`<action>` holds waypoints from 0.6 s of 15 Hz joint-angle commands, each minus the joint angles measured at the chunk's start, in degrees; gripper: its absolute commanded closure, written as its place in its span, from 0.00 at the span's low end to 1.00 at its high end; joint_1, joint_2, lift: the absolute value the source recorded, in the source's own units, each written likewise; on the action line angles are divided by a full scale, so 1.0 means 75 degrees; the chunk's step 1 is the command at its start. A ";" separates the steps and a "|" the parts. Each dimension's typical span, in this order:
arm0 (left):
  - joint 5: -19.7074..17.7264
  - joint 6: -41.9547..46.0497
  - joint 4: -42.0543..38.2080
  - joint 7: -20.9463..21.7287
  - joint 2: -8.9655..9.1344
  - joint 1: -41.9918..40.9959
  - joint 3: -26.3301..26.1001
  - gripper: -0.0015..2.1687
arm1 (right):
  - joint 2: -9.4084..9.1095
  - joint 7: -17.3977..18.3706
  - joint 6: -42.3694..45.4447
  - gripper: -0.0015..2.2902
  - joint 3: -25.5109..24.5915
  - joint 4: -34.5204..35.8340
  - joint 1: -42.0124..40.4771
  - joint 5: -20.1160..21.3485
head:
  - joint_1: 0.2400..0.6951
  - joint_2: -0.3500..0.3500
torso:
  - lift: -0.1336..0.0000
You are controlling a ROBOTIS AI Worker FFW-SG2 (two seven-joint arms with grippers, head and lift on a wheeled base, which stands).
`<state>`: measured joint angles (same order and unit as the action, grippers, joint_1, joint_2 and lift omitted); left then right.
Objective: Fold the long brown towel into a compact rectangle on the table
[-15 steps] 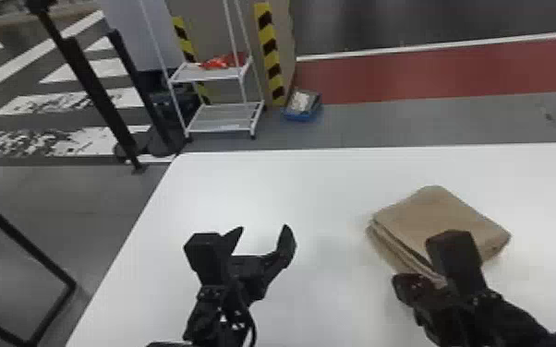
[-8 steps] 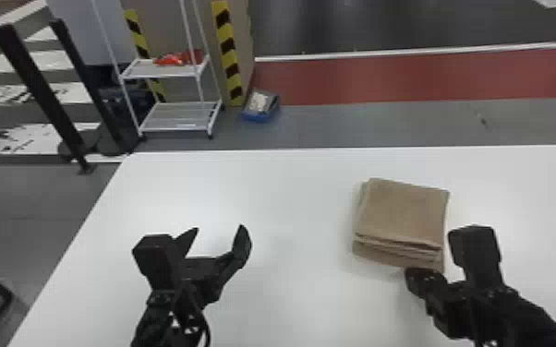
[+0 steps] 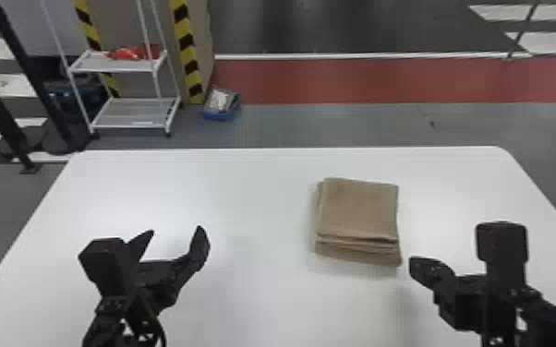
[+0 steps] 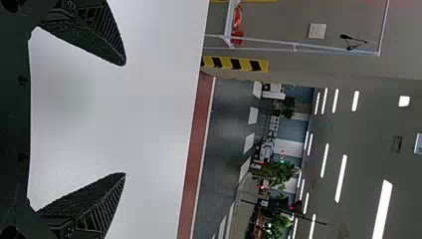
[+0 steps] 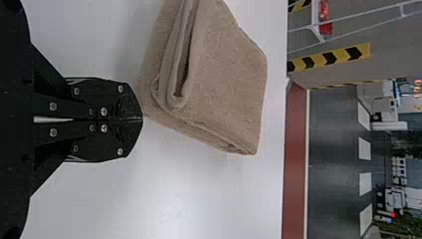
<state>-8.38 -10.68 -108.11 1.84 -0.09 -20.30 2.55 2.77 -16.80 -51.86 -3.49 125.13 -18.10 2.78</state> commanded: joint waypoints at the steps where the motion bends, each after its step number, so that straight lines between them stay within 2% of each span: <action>1: 0.0004 0.0000 -0.0011 0.0000 0.0031 -0.0012 0.0000 0.04 | -0.0088 0.0014 0.0099 0.83 -0.0320 0.0074 0.0281 -0.0219 | 1.00 0.53 | 0.14; 5: 0.0004 0.0000 -0.0035 0.0000 0.0031 -0.0035 0.0000 0.04 | -0.0088 0.0119 -0.0112 0.83 -0.0390 -0.0957 0.1476 -0.0125 | 1.00 0.50 | 0.14; 9: 0.0004 -0.0024 -0.0011 0.0012 0.0031 0.0024 0.0000 0.04 | -0.0076 0.0377 -0.0018 0.83 -0.0414 -0.2539 0.2660 -0.0008 | 1.00 0.47 | 0.14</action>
<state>-8.35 -10.69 -108.32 1.93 -0.09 -20.27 2.55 2.17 -14.11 -52.32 -6.43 110.30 -1.39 2.53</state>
